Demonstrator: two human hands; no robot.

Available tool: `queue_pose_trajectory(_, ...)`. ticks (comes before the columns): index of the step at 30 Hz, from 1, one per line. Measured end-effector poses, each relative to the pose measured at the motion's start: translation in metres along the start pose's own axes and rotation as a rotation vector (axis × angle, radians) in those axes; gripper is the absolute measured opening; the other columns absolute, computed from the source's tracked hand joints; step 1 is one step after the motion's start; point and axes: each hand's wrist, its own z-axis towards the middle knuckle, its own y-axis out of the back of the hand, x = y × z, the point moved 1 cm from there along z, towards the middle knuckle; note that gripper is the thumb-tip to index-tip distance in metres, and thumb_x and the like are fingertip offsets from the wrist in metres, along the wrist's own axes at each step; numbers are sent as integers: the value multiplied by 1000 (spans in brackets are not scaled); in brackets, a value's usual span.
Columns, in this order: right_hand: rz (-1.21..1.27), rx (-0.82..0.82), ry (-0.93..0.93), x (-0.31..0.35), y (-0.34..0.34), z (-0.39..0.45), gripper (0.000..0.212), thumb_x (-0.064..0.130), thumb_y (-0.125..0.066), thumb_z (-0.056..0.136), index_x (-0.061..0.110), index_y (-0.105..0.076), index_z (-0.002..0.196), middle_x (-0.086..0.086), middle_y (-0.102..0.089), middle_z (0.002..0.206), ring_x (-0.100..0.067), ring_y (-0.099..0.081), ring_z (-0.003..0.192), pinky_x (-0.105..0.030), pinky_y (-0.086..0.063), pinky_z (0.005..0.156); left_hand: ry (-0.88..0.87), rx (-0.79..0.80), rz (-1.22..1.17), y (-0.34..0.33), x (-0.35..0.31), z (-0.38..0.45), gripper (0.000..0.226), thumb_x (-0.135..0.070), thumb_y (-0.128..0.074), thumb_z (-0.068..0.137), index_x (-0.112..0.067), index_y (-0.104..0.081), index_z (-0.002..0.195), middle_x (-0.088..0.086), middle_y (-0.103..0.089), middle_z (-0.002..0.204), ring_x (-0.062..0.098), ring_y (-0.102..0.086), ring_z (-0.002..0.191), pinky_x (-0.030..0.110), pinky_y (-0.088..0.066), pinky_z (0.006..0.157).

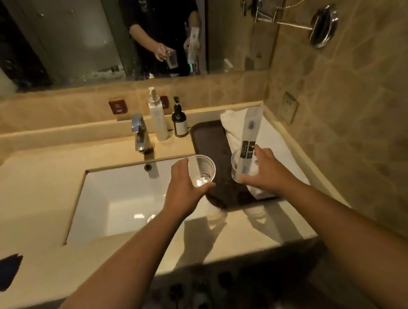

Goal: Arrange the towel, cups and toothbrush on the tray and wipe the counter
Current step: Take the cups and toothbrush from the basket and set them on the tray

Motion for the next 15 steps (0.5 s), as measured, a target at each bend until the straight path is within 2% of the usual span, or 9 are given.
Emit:
queue_pose_trajectory(3,0,23,-51,-8,-8,69,79,57,-74,68,35,-31,131,2,-37,128,-14,-50,106,-27,-40,79,41,21,-6,-21,15,73,92,-59,-81,66,-39,-25,136,-5,-35,146,11,-45,120,23,-37,87)
queue_pose_trajectory(7,-7,46,-69,-15,-18,145,79,53,-75,71,30,-33,133,-2,-39,132,-20,-54,112,-28,-42,79,49,49,-26,-47,28,142,88,-57,-82,65,-45,-26,132,-6,-39,142,1,-39,106,11,-32,79)
queue_pose_trajectory(12,-24,69,-63,-26,-35,225,79,51,-75,74,28,-33,137,-5,-39,138,-23,-53,116,-32,-46,90,88,91,-30,-82,49,211,90,-56,-83,64,-39,-31,136,-6,-39,141,16,-52,118,26,-45,92)
queue_pose_trajectory(15,-43,120,-56,-39,-46,260,80,50,-74,75,29,-31,138,-5,-40,139,-24,-53,118,-35,-47,96,133,98,-22,-100,61,238,91,-53,-84,65,-37,-30,137,-5,-38,144,18,-51,122,25,-39,92)
